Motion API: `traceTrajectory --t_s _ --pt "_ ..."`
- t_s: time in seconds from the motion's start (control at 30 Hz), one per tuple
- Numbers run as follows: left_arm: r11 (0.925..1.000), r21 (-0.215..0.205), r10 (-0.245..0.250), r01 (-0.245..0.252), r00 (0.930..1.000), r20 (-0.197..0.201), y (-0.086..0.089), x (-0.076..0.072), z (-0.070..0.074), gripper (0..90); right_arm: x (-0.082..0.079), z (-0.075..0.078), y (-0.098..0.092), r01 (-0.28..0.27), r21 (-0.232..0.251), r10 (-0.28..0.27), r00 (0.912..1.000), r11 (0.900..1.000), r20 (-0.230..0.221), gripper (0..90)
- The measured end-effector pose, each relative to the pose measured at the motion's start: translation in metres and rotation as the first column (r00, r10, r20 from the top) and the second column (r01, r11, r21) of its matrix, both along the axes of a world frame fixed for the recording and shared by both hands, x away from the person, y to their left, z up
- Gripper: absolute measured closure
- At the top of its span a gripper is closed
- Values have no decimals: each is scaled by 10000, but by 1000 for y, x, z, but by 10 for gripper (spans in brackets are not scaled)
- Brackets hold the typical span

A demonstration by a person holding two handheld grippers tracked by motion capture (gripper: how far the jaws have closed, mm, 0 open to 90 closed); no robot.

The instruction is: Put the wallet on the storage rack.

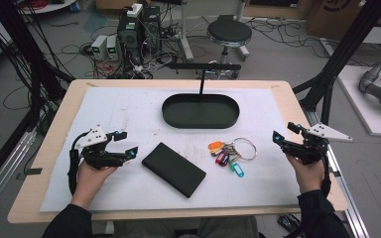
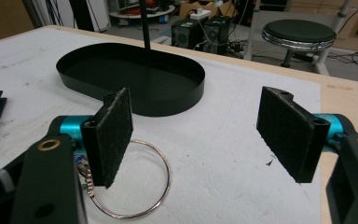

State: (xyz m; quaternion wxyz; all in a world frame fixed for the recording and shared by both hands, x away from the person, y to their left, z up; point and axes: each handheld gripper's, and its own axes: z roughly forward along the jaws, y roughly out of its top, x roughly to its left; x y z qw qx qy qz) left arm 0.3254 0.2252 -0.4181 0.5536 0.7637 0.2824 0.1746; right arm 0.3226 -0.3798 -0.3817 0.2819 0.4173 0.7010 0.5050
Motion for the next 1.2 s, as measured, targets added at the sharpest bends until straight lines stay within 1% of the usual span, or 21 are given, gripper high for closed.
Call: traceTrajectory --t_s 0.17,0.23,0.3,0.33,0.37,0.43,0.5,0.53,0.57,0.6,0.63,0.67,0.7,0.73,0.77,0.93,0.97,1.0,1.03,1.13,1.2 --pt "9993 137 -336 341 9990 -300 -1 1 -4 255 1 0 1 4 -7 -4 10000 10000 -19 271" --pt "9980 123 -613 620 9967 -536 -1 2 -6 277 2 -1 1 -11 -54 10 10000 10000 -44 271" --pt "9945 233 -996 1018 9917 -812 -3 3 -9 296 2 -1 1 -11 -64 10 10000 10000 -58 272" --pt "9894 561 -1271 1338 9858 -1101 -8 4 -12 327 2 -1 1 2 -57 -2 10000 10000 -60 271" --pt "9894 561 -1271 1338 9858 -1101 -8 4 -12 345 2 -1 1 -8 -71 8 10000 10000 -57 271" --pt "9818 855 -1545 1694 9753 -1581 -12 5 -17 361 2 -1 1 1 -72 -2 10000 10000 -60 271" --pt "9743 1272 -1595 1858 9682 -1930 -17 6 -22 381 2 -1 0 -9 -90 9 10000 10000 -52 272" --pt "9677 1518 -1674 2014 9631 -2110 -20 6 -27 425 1 -1 0 -20 -99 19 10000 9999 -29 271" --pt "9677 1518 -1674 2014 9631 -2110 -20 6 -27 436 1 -1 0 -20 -99 19 10000 9999 -29 271" --pt "9651 1621 -1679 2057 9610 -2197 -21 6 -29 449 1 0 0 -19 -76 19 10000 10000 -54 271" --pt "9616 1724 -1711 2133 9578 -2308 -22 7 -30 449 1 0 0 -19 -76 19 10000 10000 -54 271" --pt "9558 1931 -1720 2216 9544 -2440 -25 8 -33 486 1 -1 0 -18 -49 18 10000 10000 -67 272" --pt "9558 1931 -1720 2216 9544 -2440 -25 8 -33 515 1 -1 0 -24 -77 23 10000 10000 -49 272" --pt "9474 2241 -1726 2285 9544 -2435 -27 7 -33 547 1 -1 0 -27 -94 26 10000 10000 -42 271" --pt "9435 2366 -1737 2321 9543 -2432 -29 7 -34 572 1 -1 0 -24 -91 24 10000 10000 -50 271" --pt "9432 2450 -1667 2246 9574 -2357 -30 6 -33 608 0 0 3 -102 -72 102 9999 9999 -29 271" --pt "9415 2570 -1596 2178 9602 -2291 -30 5 -33 617 0 0 3 -125 -58 125 9999 9999 -25 271" --pt "9432 2571 -1532 2104 9622 -2252 -31 5 -32 631 0 0 5 -169 -33 169 9999 9999 -29 271" --pt "9432 2571 -1532 2104 9622 -2252 -31 5 -32 642 0 0 5 -169 -33 169 9999 9999 -29 271" --pt "9424 2646 -1467 2045 9639 -2223 -31 4 -31 670 -3 1 12 -404 16 404 9992 9992 74 271" --pt "9458 2606 -1364 1937 9654 -2224 -31 4 -30 691 -4 2 18 -655 101 654 9978 9978 87 271"
